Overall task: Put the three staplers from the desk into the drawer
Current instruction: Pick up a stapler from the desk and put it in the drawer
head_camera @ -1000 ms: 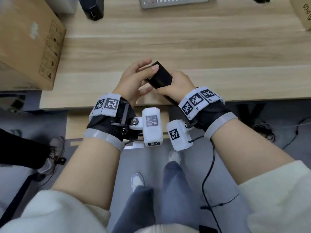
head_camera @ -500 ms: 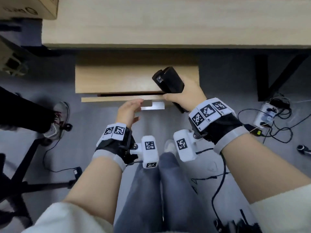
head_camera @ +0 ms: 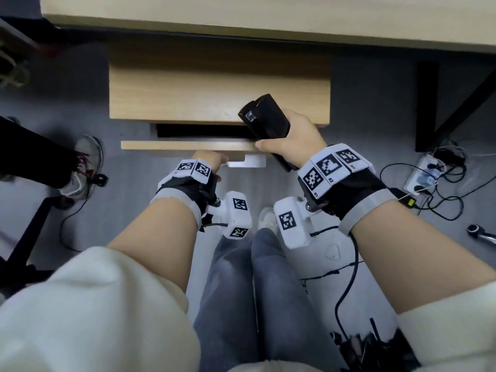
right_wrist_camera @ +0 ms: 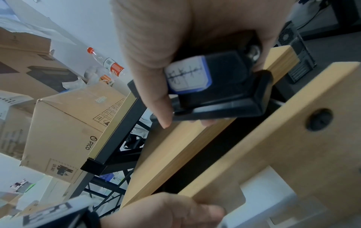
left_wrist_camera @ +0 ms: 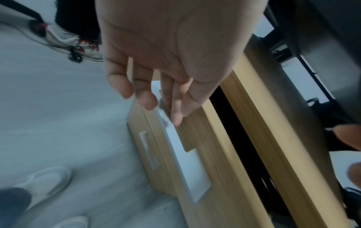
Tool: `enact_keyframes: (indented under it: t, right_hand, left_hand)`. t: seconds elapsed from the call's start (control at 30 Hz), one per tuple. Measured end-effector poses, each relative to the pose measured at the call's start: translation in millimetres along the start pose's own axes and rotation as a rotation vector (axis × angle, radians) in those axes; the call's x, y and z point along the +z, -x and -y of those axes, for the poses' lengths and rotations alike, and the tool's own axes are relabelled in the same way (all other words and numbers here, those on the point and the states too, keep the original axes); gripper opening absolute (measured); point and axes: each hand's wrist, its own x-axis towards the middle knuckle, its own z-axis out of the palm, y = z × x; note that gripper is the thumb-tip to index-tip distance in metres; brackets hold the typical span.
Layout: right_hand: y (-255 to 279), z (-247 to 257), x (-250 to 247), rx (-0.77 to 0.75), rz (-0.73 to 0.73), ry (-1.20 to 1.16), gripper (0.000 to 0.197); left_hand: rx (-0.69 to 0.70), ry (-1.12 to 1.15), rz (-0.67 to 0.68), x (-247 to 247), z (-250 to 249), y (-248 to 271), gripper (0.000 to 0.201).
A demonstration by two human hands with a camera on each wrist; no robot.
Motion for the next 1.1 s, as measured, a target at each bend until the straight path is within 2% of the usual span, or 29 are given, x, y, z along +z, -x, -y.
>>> enact_keyframes:
  t: [0.13,0.23,0.3,0.4,0.47,0.57,0.63,0.7,0.77,0.83,0.9,0.93,1.0,1.1]
  right_hand:
    - [-1,2,0,0.016,0.021,-0.015,0.045]
    - [0,4,3,0.03,0.048,-0.042,0.033]
    - [0,5,7,0.048,0.063,-0.056,0.029]
    - [1,6,12,0.081,0.085,-0.067,0.029]
    - [2,6,16,0.101,0.106,-0.075,0.026]
    - [4,6,24,0.111,0.129,-0.101,0.024]
    - [6,8,32,0.144,0.159,-0.133,0.013]
    - [7,8,41,0.179,0.193,-0.149,0.015]
    - [7,7,48,0.203,0.217,-0.156,0.008]
    - [6,6,53,0.227,0.248,-0.161,0.013]
    - [5,6,58,0.253,0.268,-0.173,0.018]
    - [4,6,62,0.273,0.274,-0.19,0.019]
    - [-2,6,74,0.323,0.276,-0.227,0.019]
    - [-14,1,100,0.39,0.271,-0.288,0.019]
  left_hand:
    - [-0.125,0.033,0.034,-6,24,12,0.038]
    - [-0.199,0.127,0.165,-10,38,25,0.024]
    - [-0.201,0.263,0.222,-14,45,28,0.023]
    - [-0.253,0.507,0.189,-16,62,27,0.036]
    - [-0.315,0.619,0.114,-18,76,27,0.036]
    - [-0.309,0.56,0.065,-17,87,36,0.023]
    - [-0.324,0.464,-0.017,-20,92,40,0.013]
    - [-0.346,0.375,-0.128,-30,101,38,0.021]
    - [-0.336,0.171,-0.228,-43,116,32,0.035]
    - [-0.367,-0.019,-0.406,-55,123,31,0.053]
    - [-0.393,-0.074,-0.572,-65,118,34,0.067]
    - [-0.375,-0.119,-0.583,-68,114,32,0.067]
    - [-0.315,-0.219,-0.475,-73,113,22,0.06]
    - [-0.285,-0.133,-0.352,-77,122,4,0.057]
